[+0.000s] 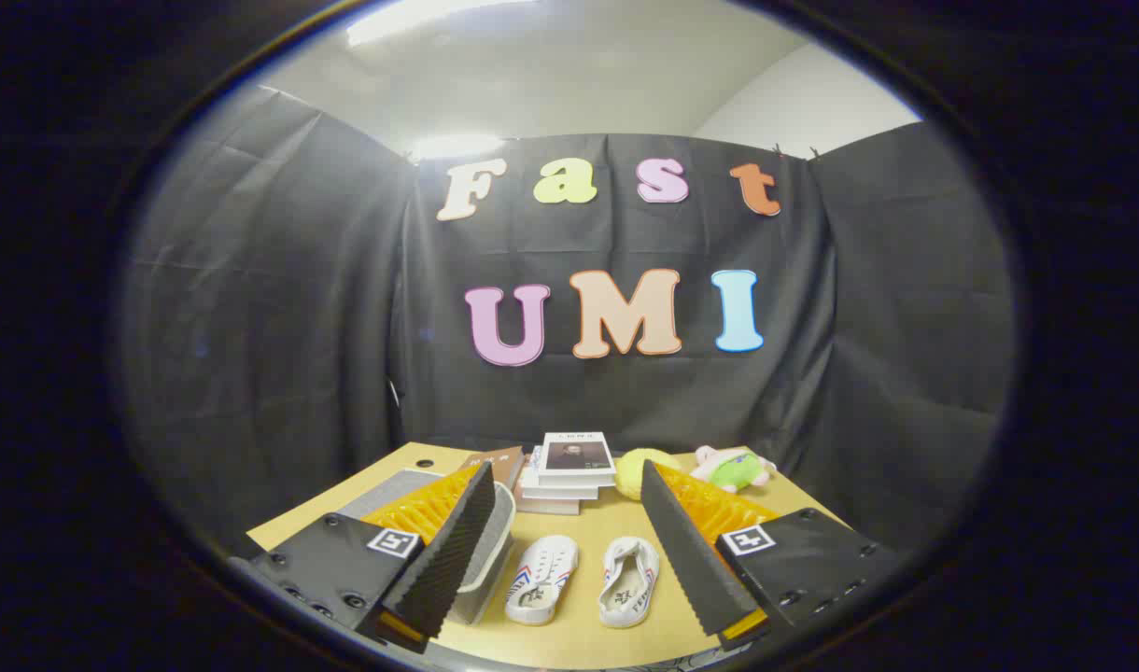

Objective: Open the storage box then place both shoes into the box .Put the left shoe in first, then the right shoe, with the right side of both shoes facing outward in a uniform manner.

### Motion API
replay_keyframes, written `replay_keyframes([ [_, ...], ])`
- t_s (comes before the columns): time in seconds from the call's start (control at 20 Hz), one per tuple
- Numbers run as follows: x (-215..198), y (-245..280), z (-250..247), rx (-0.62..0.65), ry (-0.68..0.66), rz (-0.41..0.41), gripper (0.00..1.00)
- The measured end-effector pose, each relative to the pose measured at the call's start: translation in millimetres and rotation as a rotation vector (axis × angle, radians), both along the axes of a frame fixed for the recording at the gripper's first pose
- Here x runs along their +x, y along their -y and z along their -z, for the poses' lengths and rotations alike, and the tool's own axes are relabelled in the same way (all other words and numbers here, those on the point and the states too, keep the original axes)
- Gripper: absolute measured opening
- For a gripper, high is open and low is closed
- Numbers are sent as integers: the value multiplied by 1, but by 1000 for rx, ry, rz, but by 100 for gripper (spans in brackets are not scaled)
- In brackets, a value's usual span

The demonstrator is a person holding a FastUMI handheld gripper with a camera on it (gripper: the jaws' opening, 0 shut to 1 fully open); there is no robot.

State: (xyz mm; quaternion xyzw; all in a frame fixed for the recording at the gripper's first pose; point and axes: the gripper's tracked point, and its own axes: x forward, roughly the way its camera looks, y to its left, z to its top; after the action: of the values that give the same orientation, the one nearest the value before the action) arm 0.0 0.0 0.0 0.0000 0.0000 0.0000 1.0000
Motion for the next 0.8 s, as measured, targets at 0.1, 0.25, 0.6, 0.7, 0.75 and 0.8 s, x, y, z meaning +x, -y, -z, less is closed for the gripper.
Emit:
replay_keyframes([
  [0.1, -5, 6, -2, 6, 7, -23, 100],
  [0.25, -8, 10, -5, 22, 21, -58, 100],
  [0.6, -4, 9, 7, 29, -3, -80, 100],
  [0.7, -2, 3, 11, 49, -11, -83, 100],
  [0.75, -1, 1, 14, 56, -16, -83, 100],
  [0.8, -1, -3, 17, 69, -22, -88, 100],
])
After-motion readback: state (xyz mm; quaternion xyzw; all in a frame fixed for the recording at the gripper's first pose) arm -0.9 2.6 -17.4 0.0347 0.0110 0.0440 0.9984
